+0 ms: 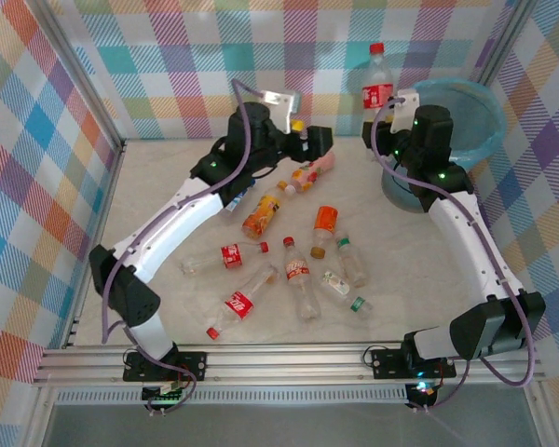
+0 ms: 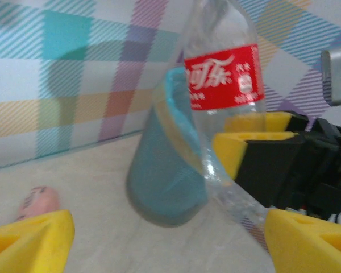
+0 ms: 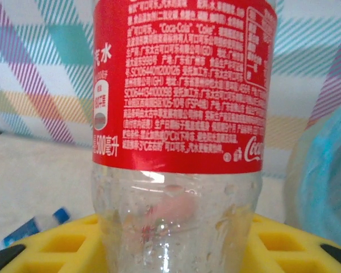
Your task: Put the plastic bottles in the bin
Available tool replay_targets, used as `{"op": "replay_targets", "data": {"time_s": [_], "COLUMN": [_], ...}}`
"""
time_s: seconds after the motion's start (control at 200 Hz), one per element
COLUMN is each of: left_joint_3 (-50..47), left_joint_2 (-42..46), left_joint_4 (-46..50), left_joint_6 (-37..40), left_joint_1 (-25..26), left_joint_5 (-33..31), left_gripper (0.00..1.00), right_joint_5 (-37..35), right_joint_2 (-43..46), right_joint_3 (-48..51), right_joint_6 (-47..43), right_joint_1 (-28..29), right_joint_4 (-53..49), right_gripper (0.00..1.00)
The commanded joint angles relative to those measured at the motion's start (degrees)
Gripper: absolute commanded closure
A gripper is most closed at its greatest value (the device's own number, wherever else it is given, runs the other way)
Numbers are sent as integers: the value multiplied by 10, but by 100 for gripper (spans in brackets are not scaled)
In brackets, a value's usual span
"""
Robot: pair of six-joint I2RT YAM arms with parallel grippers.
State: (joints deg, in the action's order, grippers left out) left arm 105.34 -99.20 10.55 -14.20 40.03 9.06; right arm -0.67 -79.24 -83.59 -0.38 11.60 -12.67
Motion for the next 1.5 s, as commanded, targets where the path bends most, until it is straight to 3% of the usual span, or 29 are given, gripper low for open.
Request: {"op": "replay_targets", "data": {"time_s": [0.0, 0.145, 0.35, 0.54, 0.795, 0.93, 1.035, 1.13, 1.22, 1.315, 1.495], "left_joint_3": [60, 109, 108, 98, 106, 247, 462, 612, 605, 583, 545], "left_joint_2": [-41, -82, -94, -97, -109, -166, -268, -353, -367, -366, -357], "left_joint_4": [11, 29, 25, 14, -2, 36, 95, 98, 27, 22, 49], "left_joint_6": [-12, -17, -16, -17, -13, 28, 21, -5, -35, -47, -56], "left_joint_1": [25, 44, 54, 56, 56, 52, 45, 42, 36, 32, 32], "left_joint_5": [32, 41, 33, 27, 25, 33, 94, 107, 117, 104, 127], "left_gripper": [14, 14, 14, 14, 13, 10, 9, 8, 8, 9, 11], "right_joint_5": [-73, -146, -194, -186, -169, -128, -125, -127, -118, -104, -185], "right_joint_2": [-10, -5, 12, 25, 36, 54, 58, 59, 62, 70, 49], "right_joint_3": [-26, 15, 94, 143, 165, 191, 197, 199, 211, 229, 246], "right_joint_6": [-58, -115, -177, -208, -204, -191, -195, -195, -191, -179, -201], "right_joint_1": [-4, -16, -34, -37, -37, -37, -37, -37, -37, -37, -39], "right_joint_4": [94, 198, 326, 399, 406, 422, 422, 417, 424, 435, 526], "right_gripper": [54, 56, 56, 58, 59, 59, 59, 59, 59, 59, 60]}}
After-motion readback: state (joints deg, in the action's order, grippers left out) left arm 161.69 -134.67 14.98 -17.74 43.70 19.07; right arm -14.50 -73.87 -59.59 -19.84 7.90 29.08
